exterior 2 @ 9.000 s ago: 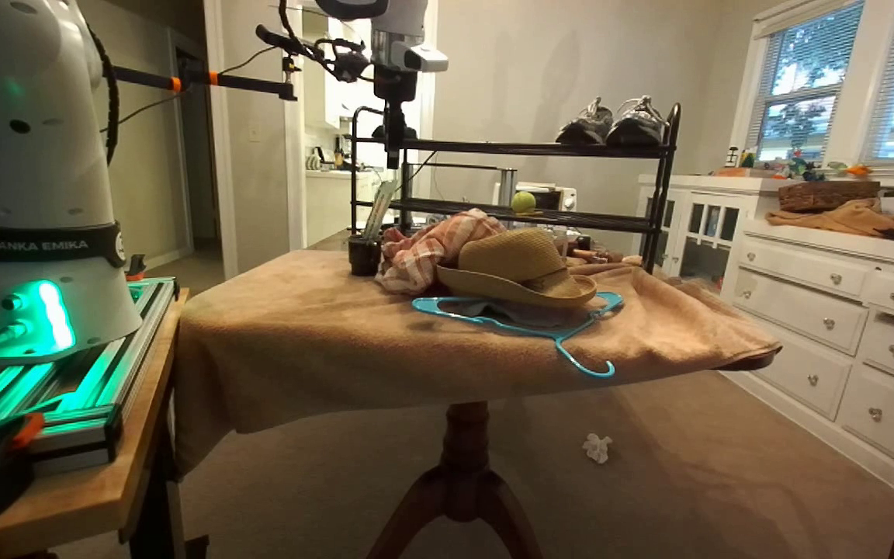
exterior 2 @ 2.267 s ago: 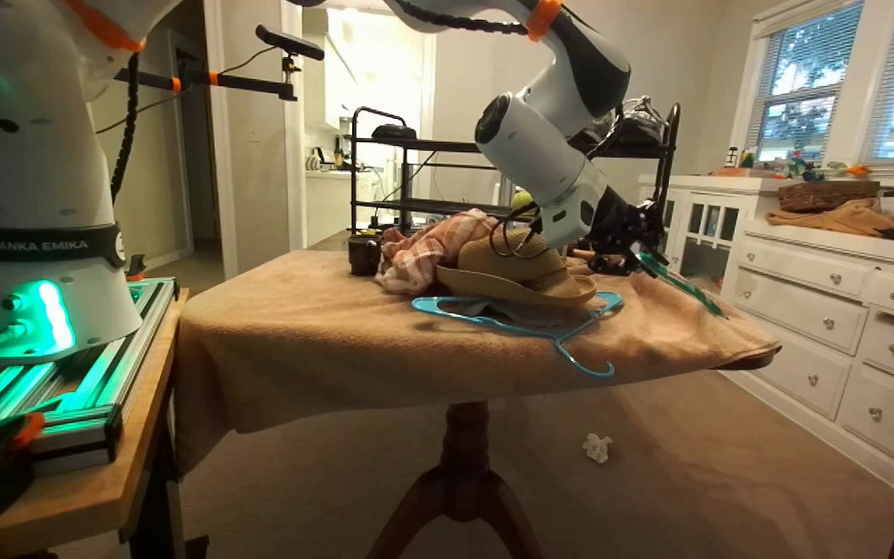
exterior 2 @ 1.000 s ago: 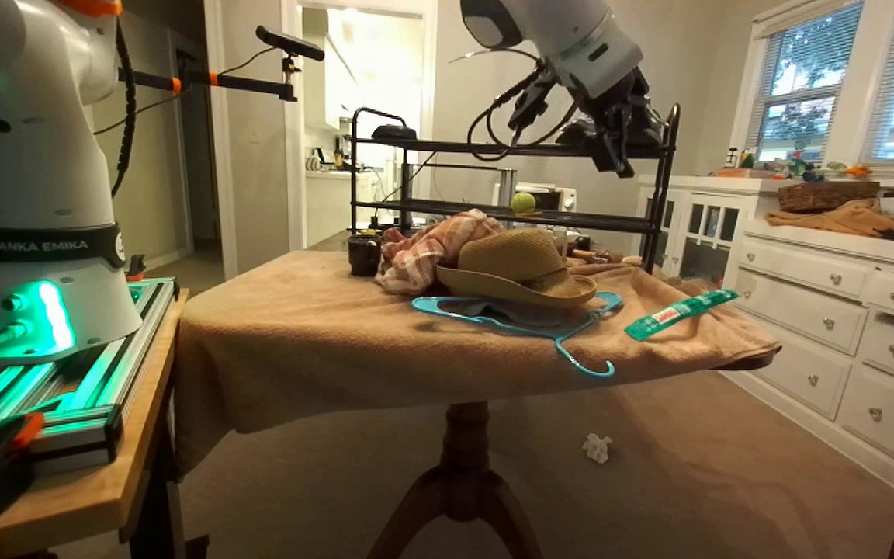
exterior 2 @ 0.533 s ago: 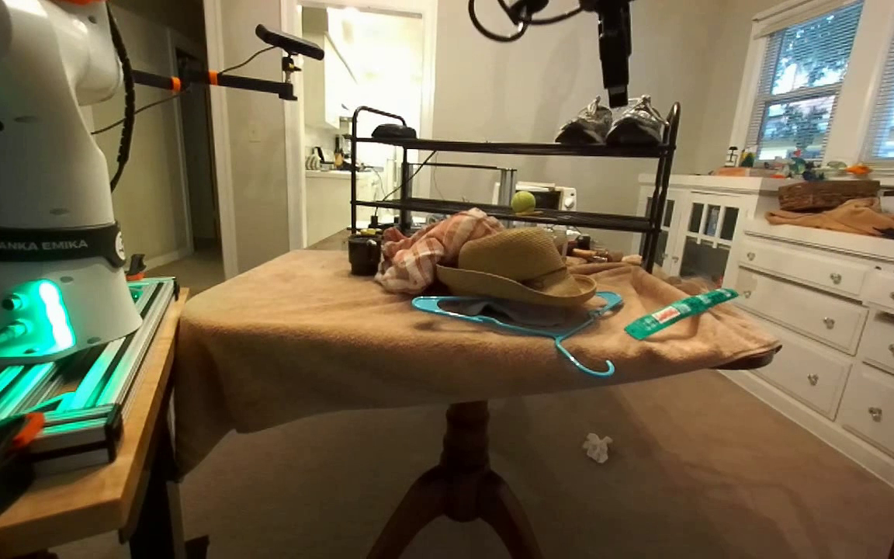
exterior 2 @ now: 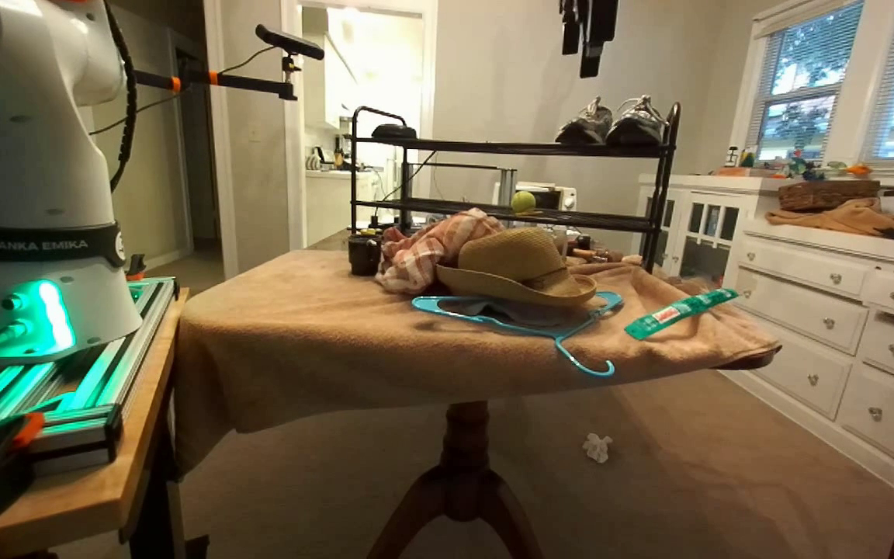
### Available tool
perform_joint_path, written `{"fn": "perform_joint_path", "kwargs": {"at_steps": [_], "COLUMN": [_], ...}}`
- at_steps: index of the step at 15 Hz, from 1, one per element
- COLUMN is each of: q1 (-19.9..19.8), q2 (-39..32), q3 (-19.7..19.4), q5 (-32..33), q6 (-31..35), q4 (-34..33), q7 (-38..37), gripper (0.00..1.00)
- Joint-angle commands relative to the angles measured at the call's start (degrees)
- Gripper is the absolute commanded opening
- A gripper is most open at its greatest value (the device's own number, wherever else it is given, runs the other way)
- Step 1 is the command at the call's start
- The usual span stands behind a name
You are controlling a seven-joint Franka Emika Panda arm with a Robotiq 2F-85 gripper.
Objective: Move the green object to the bottom-right corner of the table
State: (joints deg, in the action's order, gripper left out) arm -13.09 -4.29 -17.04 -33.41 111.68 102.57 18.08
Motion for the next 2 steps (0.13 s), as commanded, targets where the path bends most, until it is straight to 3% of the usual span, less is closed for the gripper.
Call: {"fn": "perform_joint_path", "kwargs": {"at_steps": [1,2], "q1": [-1.27,-1.30], "q2": [-0.09,-0.09], "q3": [1.47,1.56], "q5": [0.35,0.34], "q6": [-0.38,-0.36], "q4": [-0.45,-0.49], "q7": [-0.01,-0.02], "gripper": [1.00,1.00]}}
